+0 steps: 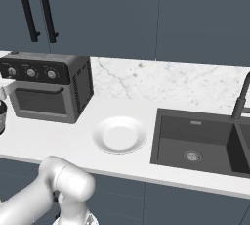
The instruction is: Pick up the kebab skewer and baguette bread, and place them inside the toaster oven. Close the toaster oven door and start by setting the timer.
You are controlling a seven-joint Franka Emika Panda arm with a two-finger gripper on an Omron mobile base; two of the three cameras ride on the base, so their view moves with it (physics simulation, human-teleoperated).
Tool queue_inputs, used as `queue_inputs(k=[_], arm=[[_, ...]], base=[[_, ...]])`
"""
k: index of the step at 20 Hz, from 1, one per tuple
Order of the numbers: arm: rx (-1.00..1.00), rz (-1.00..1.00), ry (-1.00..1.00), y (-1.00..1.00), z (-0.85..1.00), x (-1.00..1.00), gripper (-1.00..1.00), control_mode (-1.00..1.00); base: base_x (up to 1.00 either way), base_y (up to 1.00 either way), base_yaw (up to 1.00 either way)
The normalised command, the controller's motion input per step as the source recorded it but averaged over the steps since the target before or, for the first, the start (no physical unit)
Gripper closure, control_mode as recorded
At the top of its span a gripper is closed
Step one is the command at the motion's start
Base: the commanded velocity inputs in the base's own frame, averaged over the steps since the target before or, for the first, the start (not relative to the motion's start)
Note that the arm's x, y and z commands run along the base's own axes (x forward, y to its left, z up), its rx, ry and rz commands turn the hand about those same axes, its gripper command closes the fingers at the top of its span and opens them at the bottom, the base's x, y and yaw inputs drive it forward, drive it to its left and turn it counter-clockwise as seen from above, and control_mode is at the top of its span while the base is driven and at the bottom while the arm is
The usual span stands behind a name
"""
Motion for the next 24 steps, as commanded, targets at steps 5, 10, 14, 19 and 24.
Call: queue_inputs(k=[5, 10, 14, 19, 24], arm=[[0.00, -0.05, -0.02, 0.02, -0.03, 0.19, -1.00, -1.00], [0.00, -0.05, -0.03, 0.01, -0.01, 0.23, -1.00, -1.00], [0.00, -0.05, -0.02, 0.06, -0.03, 0.15, -1.00, -1.00], [0.00, -0.04, -0.02, 0.11, -0.05, 0.24, -1.00, -1.00], [0.00, -0.04, -0.01, 0.07, -0.09, 0.15, -1.00, -1.00]], base=[[0.00, 0.00, 0.00], [0.00, 0.00, 0.00], [0.00, 0.00, 0.00], [0.00, 0.00, 0.00], [0.00, 0.00, 0.00]])
